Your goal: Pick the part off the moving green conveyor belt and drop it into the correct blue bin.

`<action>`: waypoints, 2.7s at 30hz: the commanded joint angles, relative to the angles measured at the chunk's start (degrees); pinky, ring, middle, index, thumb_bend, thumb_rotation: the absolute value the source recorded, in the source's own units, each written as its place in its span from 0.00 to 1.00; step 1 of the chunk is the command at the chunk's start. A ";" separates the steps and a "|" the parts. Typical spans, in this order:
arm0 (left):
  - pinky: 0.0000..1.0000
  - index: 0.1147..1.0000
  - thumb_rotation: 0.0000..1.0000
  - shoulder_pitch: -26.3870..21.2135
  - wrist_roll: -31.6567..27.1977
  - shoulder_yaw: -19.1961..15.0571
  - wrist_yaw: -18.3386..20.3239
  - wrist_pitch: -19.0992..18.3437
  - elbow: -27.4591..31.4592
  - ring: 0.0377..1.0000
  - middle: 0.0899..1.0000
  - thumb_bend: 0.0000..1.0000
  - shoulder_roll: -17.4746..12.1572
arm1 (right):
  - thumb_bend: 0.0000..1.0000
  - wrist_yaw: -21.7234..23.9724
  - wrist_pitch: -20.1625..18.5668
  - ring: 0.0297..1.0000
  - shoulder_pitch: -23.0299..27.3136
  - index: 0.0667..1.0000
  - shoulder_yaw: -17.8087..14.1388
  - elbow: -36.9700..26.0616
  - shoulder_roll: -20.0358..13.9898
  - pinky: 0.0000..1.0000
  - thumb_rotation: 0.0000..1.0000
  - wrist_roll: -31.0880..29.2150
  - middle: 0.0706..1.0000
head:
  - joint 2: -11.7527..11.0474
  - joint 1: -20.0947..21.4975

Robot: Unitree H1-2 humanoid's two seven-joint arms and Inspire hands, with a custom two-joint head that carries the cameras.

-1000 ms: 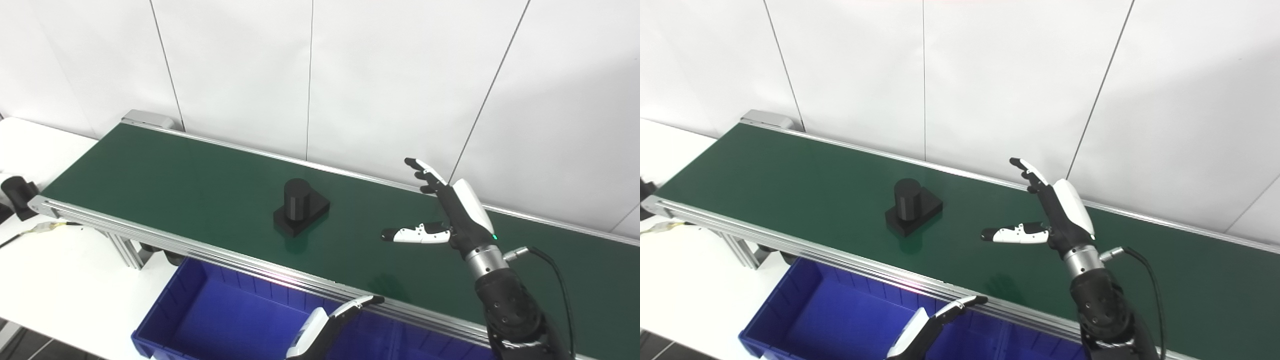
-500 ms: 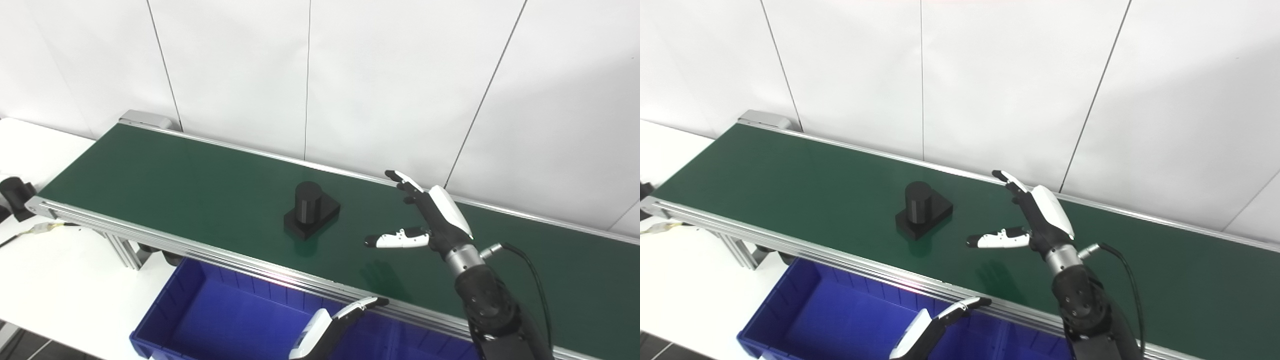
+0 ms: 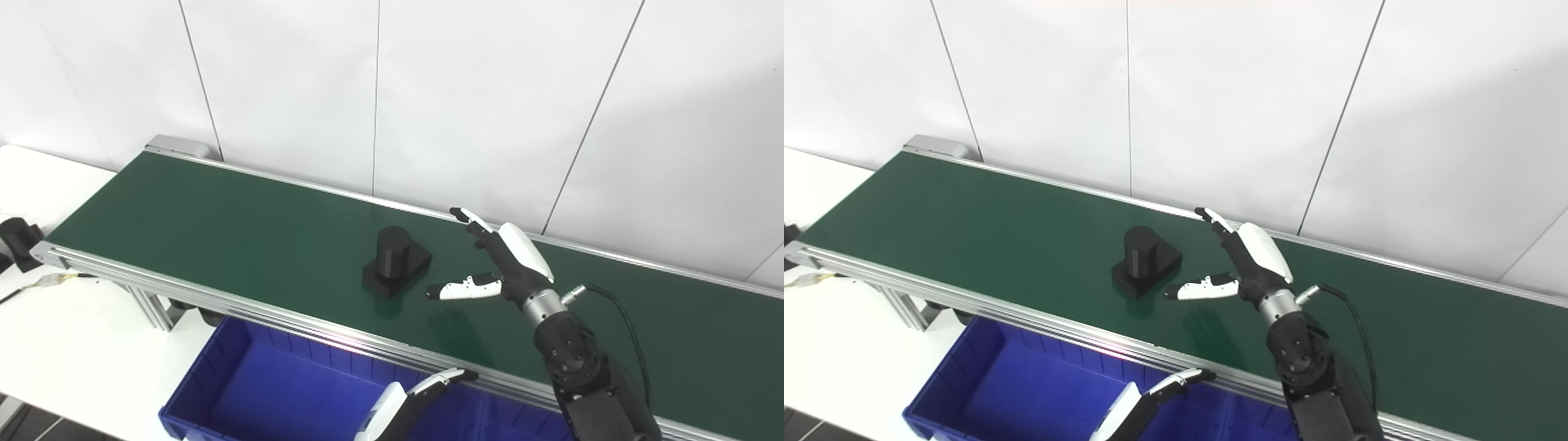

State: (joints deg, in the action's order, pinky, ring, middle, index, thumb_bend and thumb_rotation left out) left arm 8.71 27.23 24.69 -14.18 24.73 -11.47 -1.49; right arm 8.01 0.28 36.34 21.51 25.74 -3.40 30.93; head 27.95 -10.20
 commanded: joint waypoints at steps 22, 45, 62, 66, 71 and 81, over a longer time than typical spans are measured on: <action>0.82 0.75 0.35 0.24 0.66 2.83 -0.90 2.18 3.23 0.86 0.84 0.88 -0.74 | 1.00 -3.25 1.28 0.95 8.43 0.97 4.24 11.51 3.72 0.93 0.41 3.49 0.96 | 1.22 -0.02; 0.83 0.74 0.35 1.76 1.00 2.55 -0.52 2.13 5.85 0.87 0.85 0.87 -0.85 | 0.52 -10.07 2.15 0.34 10.14 0.51 2.85 20.92 7.46 0.30 0.00 0.79 0.39 | 2.95 -0.20; 0.84 0.73 0.37 2.28 0.47 1.29 1.31 2.04 6.82 0.87 0.85 0.86 -0.24 | 0.51 -12.69 -2.49 0.40 7.49 0.47 3.94 17.39 6.64 0.37 0.00 4.15 0.49 | 3.75 -0.11; 0.84 0.73 0.37 1.80 -0.11 1.15 1.60 2.09 6.52 0.87 0.85 0.86 -0.32 | 0.51 -14.17 -2.06 0.36 6.77 0.49 3.21 17.14 6.78 0.31 0.00 3.84 0.46 | 3.66 0.13; 0.84 0.72 0.37 1.26 -0.18 1.04 1.47 2.13 6.00 0.87 0.85 0.85 -0.55 | 0.51 -17.71 0.26 0.36 5.69 0.51 2.07 16.99 6.73 0.31 0.00 3.18 0.45 | 3.33 0.43; 0.85 0.73 0.37 0.42 -0.19 1.02 0.98 2.14 5.12 0.88 0.85 0.84 -1.22 | 0.51 -21.54 1.71 0.35 3.34 0.48 0.18 12.40 5.86 0.21 0.00 1.68 0.45 | 3.15 1.45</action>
State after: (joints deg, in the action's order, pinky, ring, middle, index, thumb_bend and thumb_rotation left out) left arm 10.27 26.99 25.74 -12.56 24.78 -6.98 -2.78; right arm -11.92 -0.41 38.25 22.39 41.37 2.41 32.83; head 31.03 -8.70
